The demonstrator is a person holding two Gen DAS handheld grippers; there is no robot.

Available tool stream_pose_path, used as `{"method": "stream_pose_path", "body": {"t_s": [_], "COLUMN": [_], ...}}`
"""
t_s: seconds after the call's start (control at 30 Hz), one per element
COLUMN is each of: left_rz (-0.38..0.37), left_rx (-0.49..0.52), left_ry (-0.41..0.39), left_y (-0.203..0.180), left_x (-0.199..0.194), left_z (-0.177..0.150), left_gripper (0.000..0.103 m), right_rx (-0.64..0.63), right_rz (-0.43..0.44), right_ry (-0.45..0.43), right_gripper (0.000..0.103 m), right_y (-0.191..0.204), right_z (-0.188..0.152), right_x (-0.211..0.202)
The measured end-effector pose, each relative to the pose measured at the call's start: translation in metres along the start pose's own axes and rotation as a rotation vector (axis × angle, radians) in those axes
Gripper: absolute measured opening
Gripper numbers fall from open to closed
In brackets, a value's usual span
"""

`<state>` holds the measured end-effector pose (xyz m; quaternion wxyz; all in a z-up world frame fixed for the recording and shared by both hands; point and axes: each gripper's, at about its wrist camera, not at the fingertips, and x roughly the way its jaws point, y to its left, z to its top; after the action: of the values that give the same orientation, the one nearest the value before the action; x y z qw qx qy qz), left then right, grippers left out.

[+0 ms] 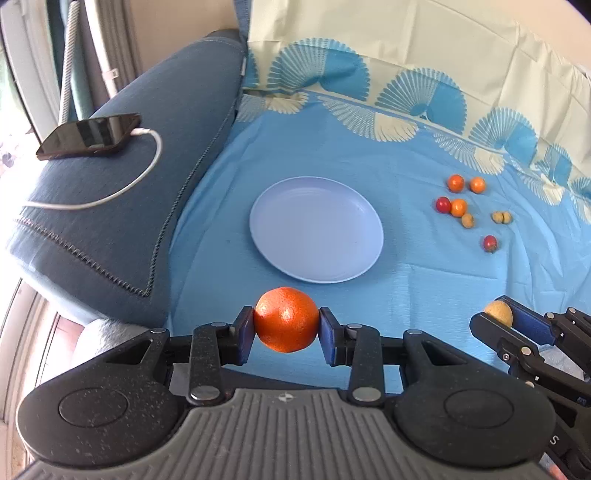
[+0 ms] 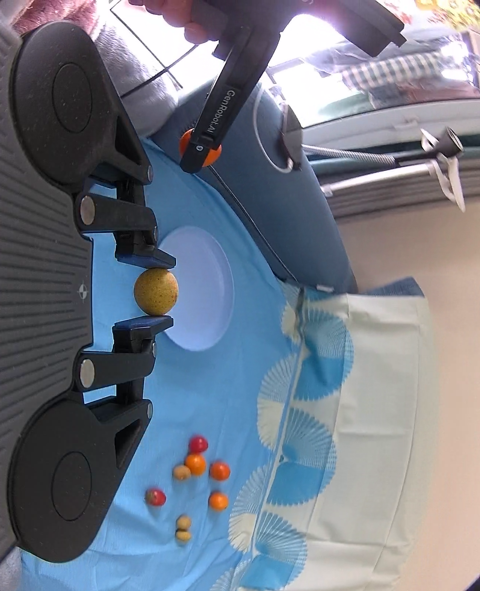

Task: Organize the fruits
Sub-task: 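Carry both fruits over the plate and open both grippers to drop them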

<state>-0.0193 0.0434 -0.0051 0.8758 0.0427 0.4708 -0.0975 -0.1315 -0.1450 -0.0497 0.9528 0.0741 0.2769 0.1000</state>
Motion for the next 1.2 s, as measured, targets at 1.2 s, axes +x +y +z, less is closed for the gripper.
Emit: {"method": "stream_pose_path", "body": {"t_s": [1.2], "left_rz": [-0.024], "left_rx": [-0.050], "left_ry": [0.035], "left_y": [0.003], "left_x": [0.083], "left_z": [0.065], "left_gripper": [0.040], "right_rx": [-0.027], "right_rz": [-0.011], "right_ry": [0.074], "right_gripper": [0.028], "right_y": [-0.008], "right_z": [0.032], "right_x": [0.096]}}
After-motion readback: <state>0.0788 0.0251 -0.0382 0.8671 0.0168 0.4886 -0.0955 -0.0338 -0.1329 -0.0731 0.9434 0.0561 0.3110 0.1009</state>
